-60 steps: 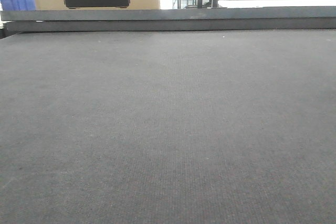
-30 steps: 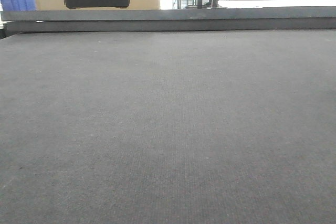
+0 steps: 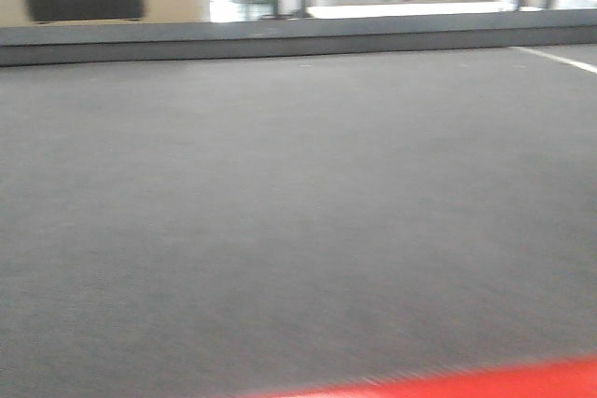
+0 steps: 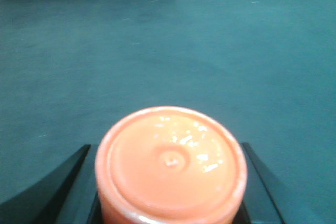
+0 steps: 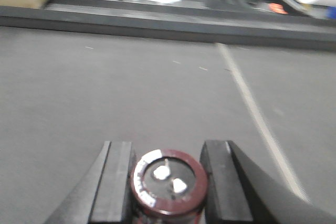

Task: Place cylindrical capacitor in blue bin on shelf
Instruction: 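Drive the base away from the table while holding both cylinders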

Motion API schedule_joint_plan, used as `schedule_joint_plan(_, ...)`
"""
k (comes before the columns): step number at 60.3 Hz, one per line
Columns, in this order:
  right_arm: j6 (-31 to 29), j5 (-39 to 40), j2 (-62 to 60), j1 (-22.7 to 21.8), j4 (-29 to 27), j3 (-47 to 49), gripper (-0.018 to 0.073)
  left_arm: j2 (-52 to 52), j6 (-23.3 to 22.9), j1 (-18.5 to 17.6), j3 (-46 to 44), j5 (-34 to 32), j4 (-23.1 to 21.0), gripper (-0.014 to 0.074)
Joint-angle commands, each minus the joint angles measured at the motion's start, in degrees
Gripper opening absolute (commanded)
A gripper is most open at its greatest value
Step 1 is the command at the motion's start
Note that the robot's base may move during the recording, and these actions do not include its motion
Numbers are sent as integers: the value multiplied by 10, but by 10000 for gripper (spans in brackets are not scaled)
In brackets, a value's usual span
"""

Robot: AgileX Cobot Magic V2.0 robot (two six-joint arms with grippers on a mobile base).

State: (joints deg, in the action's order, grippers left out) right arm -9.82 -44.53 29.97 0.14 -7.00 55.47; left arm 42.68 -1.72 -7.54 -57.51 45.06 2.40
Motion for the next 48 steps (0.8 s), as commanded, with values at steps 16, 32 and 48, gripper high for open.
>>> schedule_joint_plan(16,-3,17,-3,1,6,4,-162,-1,1,-5,-5,-10,-2,-111)
schedule_joint_plan(32,-3,17,-3,1,6,4,-162,-1,1,-5,-5,-10,-2,-111)
schedule_joint_plan(48,-3,17,-3,1,6,4,-162,-1,1,-5,-5,-10,-2,-111)
